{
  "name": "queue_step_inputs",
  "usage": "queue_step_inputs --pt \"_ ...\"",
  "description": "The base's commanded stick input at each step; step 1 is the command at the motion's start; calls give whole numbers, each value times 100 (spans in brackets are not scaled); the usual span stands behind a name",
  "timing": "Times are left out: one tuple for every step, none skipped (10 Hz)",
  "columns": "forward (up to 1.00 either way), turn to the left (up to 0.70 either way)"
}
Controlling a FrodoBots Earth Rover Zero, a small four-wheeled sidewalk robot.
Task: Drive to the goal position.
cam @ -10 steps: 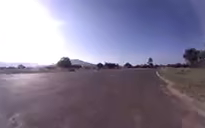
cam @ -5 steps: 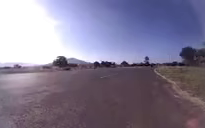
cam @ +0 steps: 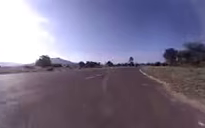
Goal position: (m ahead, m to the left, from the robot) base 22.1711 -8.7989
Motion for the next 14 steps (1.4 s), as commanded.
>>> queue_step_inputs --pt "100 -29" --pt "100 -36" --pt "100 -40" --pt "100 -40" --pt "100 -32" --pt "100 -11" --pt "100 0" --pt "100 0" --pt "100 0" --pt "100 0" --pt "100 -2" --pt "100 -5" --pt "100 -13" --pt "100 -26"
